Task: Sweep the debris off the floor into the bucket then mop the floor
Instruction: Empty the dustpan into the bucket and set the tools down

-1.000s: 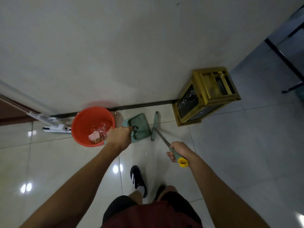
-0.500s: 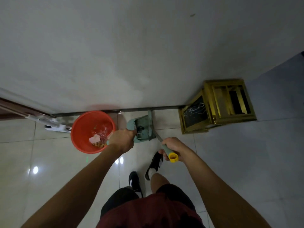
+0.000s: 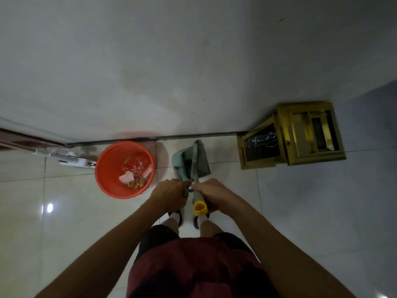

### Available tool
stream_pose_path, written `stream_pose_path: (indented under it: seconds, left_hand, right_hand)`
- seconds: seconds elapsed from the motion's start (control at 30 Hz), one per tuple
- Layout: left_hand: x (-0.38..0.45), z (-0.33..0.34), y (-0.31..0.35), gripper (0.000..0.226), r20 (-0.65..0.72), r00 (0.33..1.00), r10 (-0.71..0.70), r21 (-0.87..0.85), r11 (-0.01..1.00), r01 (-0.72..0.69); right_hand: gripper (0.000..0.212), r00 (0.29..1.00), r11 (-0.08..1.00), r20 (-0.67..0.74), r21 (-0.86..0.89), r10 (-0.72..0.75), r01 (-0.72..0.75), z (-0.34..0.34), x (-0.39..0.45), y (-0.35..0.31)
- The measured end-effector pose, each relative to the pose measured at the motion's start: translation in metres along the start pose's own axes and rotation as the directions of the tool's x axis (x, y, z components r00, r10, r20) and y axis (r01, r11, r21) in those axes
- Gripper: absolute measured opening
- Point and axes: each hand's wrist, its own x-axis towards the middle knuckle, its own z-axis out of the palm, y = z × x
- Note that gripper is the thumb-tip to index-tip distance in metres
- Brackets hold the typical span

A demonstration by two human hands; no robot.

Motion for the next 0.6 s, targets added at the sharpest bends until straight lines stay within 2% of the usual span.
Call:
stream_pose_path:
  seconds: [0.1, 0.27, 0.37, 0.47, 0.6]
  left_hand:
    - [0.002, 0.006, -0.010, 0.051, -0.004, 1.000, 0.004, -0.065, 0.998, -0.004]
    - [0.012, 0.010, -0.022, 0.058, 0.062, 0.995, 0.075, -0.241, 0.969, -0.058]
    - [0.015, 0.007, -0.027, 0.075, 0.140, 0.981, 0.137, -0.325, 0.942, -0.086]
    - [0.015, 0.007, -0.031, 0.085, 0.218, 0.954, 0.206, -0.353, 0.928, -0.120]
    - [0.013, 0.004, -0.028, 0.081, 0.240, 0.951, 0.193, -0.340, 0.935, -0.104]
  right_hand:
    - [0.038, 1.000, 0.998, 0.001, -0.053, 0.018, -0.018, 0.009, -0.004, -0.006]
    - [0.034, 1.000, 0.991, -0.001, -0.131, 0.011, -0.011, 0.020, -0.015, -0.011]
    - [0.036, 1.000, 0.985, 0.002, -0.173, 0.013, -0.012, 0.021, -0.017, -0.012]
    - [0.039, 0.999, 0.977, 0.031, -0.213, 0.019, -0.012, 0.019, -0.020, -0.013]
    - [0.044, 0.998, 0.977, 0.064, -0.213, 0.004, 0.009, 0.016, -0.024, -0.009]
